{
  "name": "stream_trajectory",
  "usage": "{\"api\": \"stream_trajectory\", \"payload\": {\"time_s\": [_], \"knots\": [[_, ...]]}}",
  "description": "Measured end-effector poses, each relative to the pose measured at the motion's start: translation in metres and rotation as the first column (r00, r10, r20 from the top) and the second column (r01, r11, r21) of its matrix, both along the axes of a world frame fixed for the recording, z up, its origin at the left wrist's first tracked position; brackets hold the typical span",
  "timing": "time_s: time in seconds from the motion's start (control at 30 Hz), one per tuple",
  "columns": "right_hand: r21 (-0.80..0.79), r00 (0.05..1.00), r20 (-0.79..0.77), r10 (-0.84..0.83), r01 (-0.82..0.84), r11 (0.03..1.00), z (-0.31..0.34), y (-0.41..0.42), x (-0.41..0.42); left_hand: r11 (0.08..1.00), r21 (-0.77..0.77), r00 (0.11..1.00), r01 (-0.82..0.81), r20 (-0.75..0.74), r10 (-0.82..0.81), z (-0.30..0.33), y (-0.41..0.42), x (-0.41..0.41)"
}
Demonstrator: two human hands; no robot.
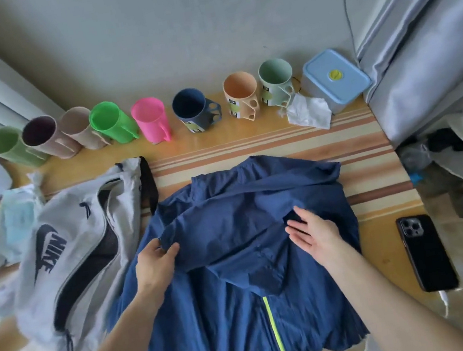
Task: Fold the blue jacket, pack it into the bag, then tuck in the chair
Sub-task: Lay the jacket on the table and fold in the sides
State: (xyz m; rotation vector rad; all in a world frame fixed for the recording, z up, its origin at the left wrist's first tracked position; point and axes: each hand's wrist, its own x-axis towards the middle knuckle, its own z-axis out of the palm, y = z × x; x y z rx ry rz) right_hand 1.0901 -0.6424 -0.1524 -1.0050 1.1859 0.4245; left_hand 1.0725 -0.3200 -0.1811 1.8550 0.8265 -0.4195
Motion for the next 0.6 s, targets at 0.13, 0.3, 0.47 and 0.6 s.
{"api": "stream_trajectory", "payload": {"time_s": [0.13,0.3,0.47,0.6], "knots": [[-0.068,0.995,0.063,-0.078,0.082,0.994,-0.002,-0.014,0.023,1.0,0.029,0.999,-0.012,0.034,0.011,0.001,0.005,0.004],[0.171,0.927,0.17,-0.334,0.306,0.936,0.005,-0.029,0.035,1.0,0.023,0.994,-0.012,0.105,0.009,-0.002,0.015,0.009],[-0.119,0.95,0.074,-0.304,0.311,0.943,-0.013,-0.053,0.029,0.937,-0.248,0.949,-0.244,0.136,0.283,0.011,0.004,0.022],[-0.356,0.979,-0.2,-0.035,-0.04,0.933,-0.012,-0.072,0.0,0.958,-0.19,0.968,-0.214,0.089,0.233,0.007,-0.006,0.027]]}}
